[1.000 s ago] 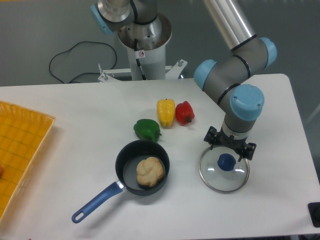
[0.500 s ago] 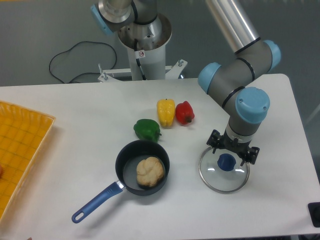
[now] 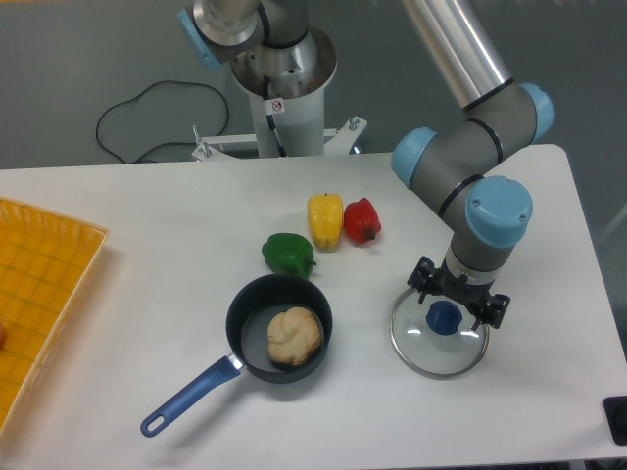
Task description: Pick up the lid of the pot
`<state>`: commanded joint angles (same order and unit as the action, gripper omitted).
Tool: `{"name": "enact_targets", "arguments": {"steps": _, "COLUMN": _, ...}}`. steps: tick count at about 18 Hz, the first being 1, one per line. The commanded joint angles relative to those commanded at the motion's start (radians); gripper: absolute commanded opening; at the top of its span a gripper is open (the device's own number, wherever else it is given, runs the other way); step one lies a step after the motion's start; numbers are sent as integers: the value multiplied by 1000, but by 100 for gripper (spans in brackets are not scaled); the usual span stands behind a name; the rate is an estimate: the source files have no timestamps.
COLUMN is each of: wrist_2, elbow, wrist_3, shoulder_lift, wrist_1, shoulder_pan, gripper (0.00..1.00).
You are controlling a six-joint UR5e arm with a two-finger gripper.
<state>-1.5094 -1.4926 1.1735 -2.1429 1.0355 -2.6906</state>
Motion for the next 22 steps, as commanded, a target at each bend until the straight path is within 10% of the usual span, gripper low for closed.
{"name": "enact_targets", "arguments": {"steps": 22, "wrist_2": -26, "elbow": -6, "wrist_3": 8, "shoulder_lift": -41, "wrist_1": -9, "shoulder_pan": 9, "gripper": 87}}
